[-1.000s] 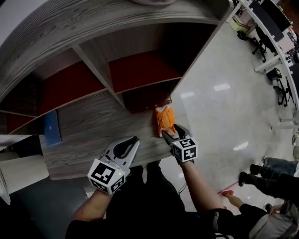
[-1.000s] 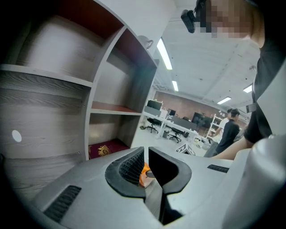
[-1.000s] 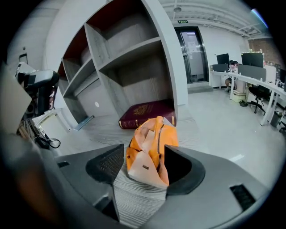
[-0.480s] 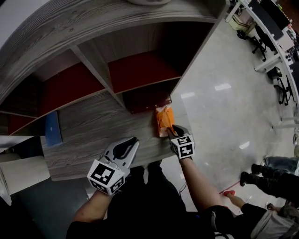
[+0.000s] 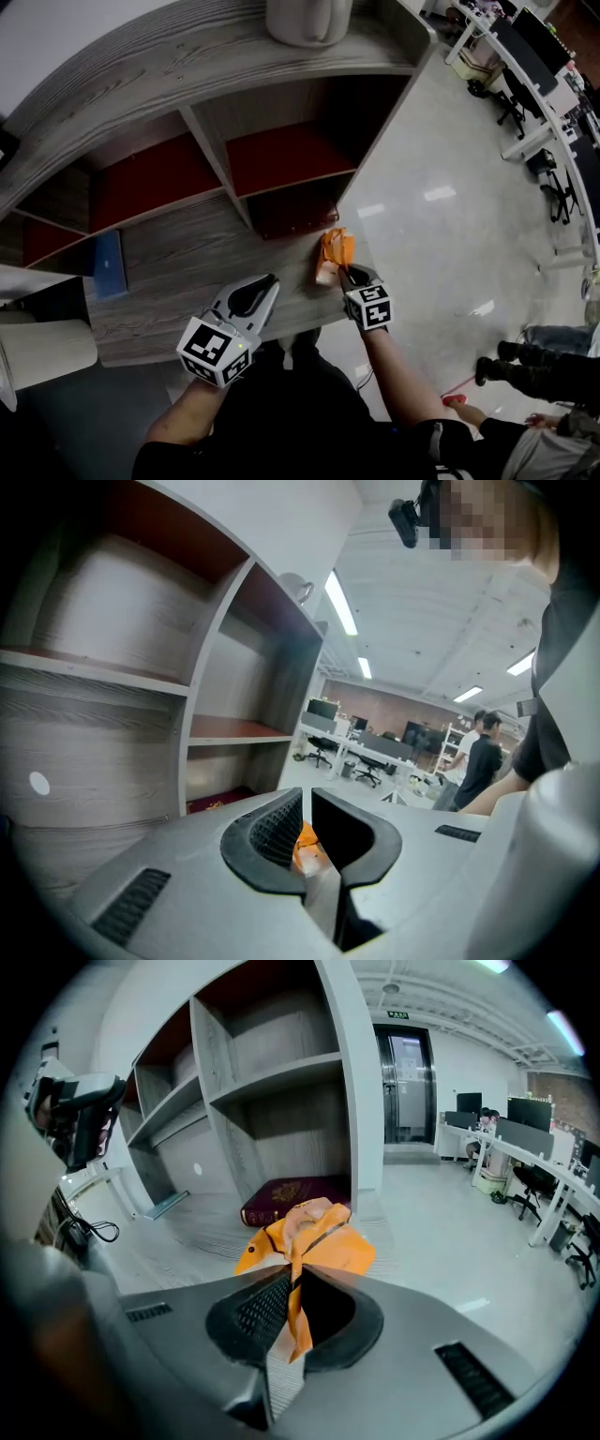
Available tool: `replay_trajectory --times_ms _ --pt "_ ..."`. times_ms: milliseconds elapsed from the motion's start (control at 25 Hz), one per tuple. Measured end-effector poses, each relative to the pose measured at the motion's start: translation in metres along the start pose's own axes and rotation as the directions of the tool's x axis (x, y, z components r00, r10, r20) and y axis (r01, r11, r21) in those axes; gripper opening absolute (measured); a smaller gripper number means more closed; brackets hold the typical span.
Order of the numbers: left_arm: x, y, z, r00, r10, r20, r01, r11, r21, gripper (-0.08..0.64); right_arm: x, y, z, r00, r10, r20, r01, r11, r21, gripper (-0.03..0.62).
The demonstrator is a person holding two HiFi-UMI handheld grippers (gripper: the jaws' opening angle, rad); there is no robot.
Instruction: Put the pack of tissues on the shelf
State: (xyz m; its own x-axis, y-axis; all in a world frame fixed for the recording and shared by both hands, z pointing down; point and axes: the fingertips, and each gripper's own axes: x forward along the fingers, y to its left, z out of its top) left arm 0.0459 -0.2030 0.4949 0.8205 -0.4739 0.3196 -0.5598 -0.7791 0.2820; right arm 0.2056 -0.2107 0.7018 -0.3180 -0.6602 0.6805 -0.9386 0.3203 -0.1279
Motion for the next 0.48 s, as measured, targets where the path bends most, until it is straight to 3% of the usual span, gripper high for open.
replay_trajectory --times_ms 480 --pt "-0.026 0.001 0.024 0.997 0.038 0.066 -0.039 0.999 0.023 0.04 -0.069 0.022 0.05 0.989 0.036 0.145 -0.036 0.999 -0.007 0.026"
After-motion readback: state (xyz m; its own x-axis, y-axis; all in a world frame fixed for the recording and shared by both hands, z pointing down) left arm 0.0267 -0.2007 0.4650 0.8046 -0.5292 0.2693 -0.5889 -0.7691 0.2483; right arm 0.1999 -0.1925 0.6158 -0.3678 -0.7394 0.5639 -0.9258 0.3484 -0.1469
